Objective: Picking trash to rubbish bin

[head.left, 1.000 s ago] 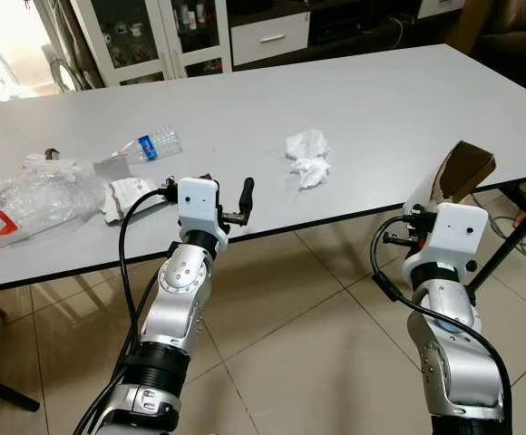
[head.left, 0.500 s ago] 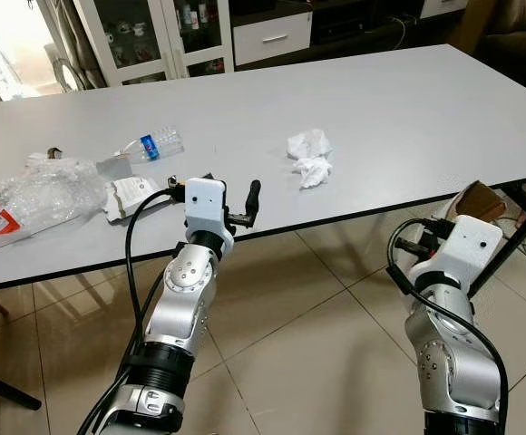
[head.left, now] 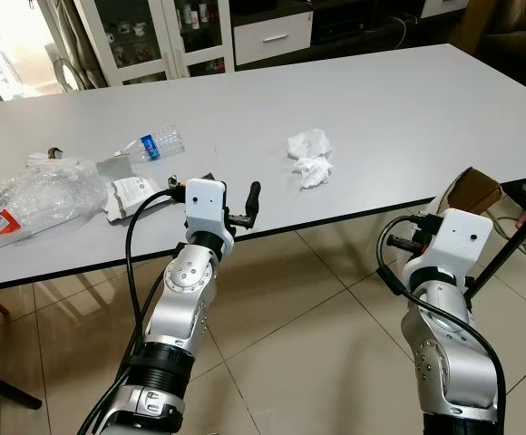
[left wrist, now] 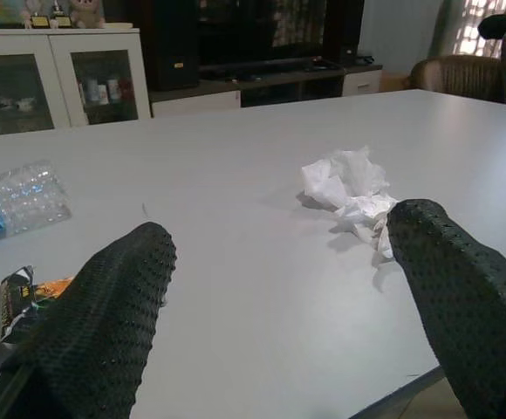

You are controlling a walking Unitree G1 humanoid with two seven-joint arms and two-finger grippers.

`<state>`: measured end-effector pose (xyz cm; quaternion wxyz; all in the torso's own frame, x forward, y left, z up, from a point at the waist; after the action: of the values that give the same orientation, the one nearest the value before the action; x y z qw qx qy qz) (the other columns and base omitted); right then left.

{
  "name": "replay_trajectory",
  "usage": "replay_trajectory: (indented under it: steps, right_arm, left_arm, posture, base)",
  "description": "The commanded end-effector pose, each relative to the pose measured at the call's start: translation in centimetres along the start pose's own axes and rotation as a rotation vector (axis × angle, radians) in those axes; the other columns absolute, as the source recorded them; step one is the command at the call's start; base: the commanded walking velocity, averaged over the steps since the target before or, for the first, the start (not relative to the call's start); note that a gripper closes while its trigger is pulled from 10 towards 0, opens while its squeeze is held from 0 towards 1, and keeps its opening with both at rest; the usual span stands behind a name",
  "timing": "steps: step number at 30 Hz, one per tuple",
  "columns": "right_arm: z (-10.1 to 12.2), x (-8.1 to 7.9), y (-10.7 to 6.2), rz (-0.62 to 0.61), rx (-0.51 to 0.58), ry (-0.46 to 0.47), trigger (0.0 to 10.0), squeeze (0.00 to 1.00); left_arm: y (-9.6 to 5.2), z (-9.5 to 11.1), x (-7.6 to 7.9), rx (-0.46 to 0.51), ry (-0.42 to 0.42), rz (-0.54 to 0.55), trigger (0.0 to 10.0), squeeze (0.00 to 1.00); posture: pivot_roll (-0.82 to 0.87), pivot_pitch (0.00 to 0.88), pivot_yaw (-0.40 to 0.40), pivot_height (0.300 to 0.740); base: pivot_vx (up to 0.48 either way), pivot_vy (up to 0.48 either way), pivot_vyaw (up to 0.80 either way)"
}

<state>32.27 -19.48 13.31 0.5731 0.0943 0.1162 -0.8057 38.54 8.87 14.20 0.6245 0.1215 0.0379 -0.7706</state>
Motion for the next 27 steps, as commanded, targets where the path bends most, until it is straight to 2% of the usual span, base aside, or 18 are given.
replay_trajectory:
  steps: [1, 4, 7, 9, 10, 11, 12, 15, 20, 27]
  right_arm:
    - [0.3, -0.6, -0.3, 0.027, 0.014, -0.012, 10.0, 0.0]
    - [0.3, -0.6, -0.3, 0.023, 0.012, -0.015, 10.0, 0.0]
    - [0.6, -0.9, -0.2, 0.045, 0.031, -0.084, 10.0, 0.0]
    - [1.5, -1.1, -0.1, 0.06, 0.106, -0.179, 10.0, 0.0]
    - [1.5, -1.1, -0.1, 0.06, 0.106, -0.179, 10.0, 0.0]
    - [3.0, -1.9, -0.1, 0.132, 0.217, -0.291, 10.0, 0.0]
    - [3.5, -2.2, -0.2, 0.159, 0.259, -0.329, 10.0, 0.0]
    - [4.1, -1.9, 0.0, 0.171, 0.299, -0.379, 10.0, 0.0]
    - [4.4, -0.8, 0.3, 0.16, 0.307, -0.399, 10.0, 0.0]
    - [3.7, -1.1, -0.2, 0.183, 0.306, -0.39, 10.0, 0.0]
  left_arm:
    - [0.0, 0.1, -0.2, -0.002, -0.001, 0.007, 10.0, 0.0]
    - [0.0, 0.1, -0.2, -0.003, -0.002, 0.007, 10.0, 0.0]
    - [0.0, 0.0, -0.1, -0.002, -0.005, 0.007, 10.0, 0.0]
    - [0.0, 0.0, 0.0, 0.006, -0.007, 0.008, 10.0, 0.0]
    - [0.0, 0.0, 0.0, 0.006, -0.007, 0.008, 10.0, 0.0]
    - [0.0, 0.2, 0.0, 0.026, 0.002, 0.006, 10.0, 0.0]
    - [-0.1, 0.3, 0.0, 0.033, 0.006, 0.004, 10.0, 0.0]
    - [-0.2, 0.2, -0.1, 0.039, 0.016, 0.002, 10.0, 0.0]
    - [-0.3, 0.3, -0.4, 0.046, 0.028, 0.013, 10.0, 0.0]
    - [-0.4, 0.4, -0.3, 0.052, 0.067, 0.013, 10.0, 0.0]
  posture:
    - [-0.12, 0.017, 0.067, 0.74]
    - [-0.12, 0.017, 0.067, 0.74]
    - [-0.12, 0.016, 0.064, 0.74]
    - [-0.13, 0.018, 0.067, 0.74]
    - [-0.13, 0.018, 0.067, 0.74]
    - [-0.13, 0.018, 0.067, 0.74]
    - [-0.13, 0.018, 0.067, 0.74]
    - [-0.12, 0.021, 0.068, 0.74]
    - [-0.12, 0.023, 0.067, 0.74]
    - [-0.12, 0.027, 0.072, 0.74]
  base:
    - [0.0, 0.0, 0.0]
    - [0.0, 0.0, 0.0]
    - [0.0, 0.0, 0.0]
    - [0.0, 0.0, 0.0]
    - [0.0, 0.0, 0.0]
    - [0.0, 0.0, 0.0]
    - [0.0, 0.0, 0.0]
    - [0.0, 0.0, 0.0]
    - [0.0, 0.0, 0.0]
    - [0.0, 0.0, 0.0]
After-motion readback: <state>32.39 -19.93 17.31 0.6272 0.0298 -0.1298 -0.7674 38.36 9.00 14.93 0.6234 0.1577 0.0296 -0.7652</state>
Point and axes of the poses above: a point about 5 cm out from each wrist's last joint towards the gripper, its own y axis pointing out of the wrist towards the gripper, its own z axis along the axis of the wrist's last joint, x = y × z, the point moved 5 cm from there along y, pointing out of the wrist towards the gripper, and after that the axes turned 15 degrees about y, right-handed, at the moved point
